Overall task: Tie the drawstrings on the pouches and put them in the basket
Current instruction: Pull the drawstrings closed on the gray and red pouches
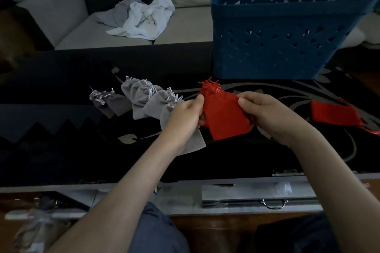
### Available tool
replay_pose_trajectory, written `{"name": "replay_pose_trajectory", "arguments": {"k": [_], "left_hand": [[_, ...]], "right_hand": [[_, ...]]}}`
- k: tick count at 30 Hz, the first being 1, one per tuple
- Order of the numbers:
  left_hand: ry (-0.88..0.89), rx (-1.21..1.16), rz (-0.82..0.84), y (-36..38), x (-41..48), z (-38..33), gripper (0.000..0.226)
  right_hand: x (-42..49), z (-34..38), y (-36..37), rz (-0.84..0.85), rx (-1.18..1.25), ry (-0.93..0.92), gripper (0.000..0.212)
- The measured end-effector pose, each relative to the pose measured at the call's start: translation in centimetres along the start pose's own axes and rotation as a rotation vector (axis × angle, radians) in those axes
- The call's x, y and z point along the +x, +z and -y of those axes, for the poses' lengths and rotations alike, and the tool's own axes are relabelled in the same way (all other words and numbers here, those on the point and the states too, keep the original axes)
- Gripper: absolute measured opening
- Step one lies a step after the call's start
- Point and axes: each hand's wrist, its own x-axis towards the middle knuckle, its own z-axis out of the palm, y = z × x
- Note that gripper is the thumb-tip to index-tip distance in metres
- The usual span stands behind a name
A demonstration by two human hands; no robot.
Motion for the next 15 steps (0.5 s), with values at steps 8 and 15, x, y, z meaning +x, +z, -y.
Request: {"name": "replay_pose_trajectory", "arguments": {"k": [8, 15], "left_hand": [[-0.232, -0.423, -0.029, -0.7, 0.5, -0.5, 0.051], [-0.282, -0.825, -0.006, -1.6, 0.2, -0.7, 0.043]], "right_hand": [[-0.2, 0.5, 0.0, -0.135, -0.002, -0.009, 0.02], [-0.3, 0.5, 0.0, -0.214, 0.045, 0.026, 0.019]]}}
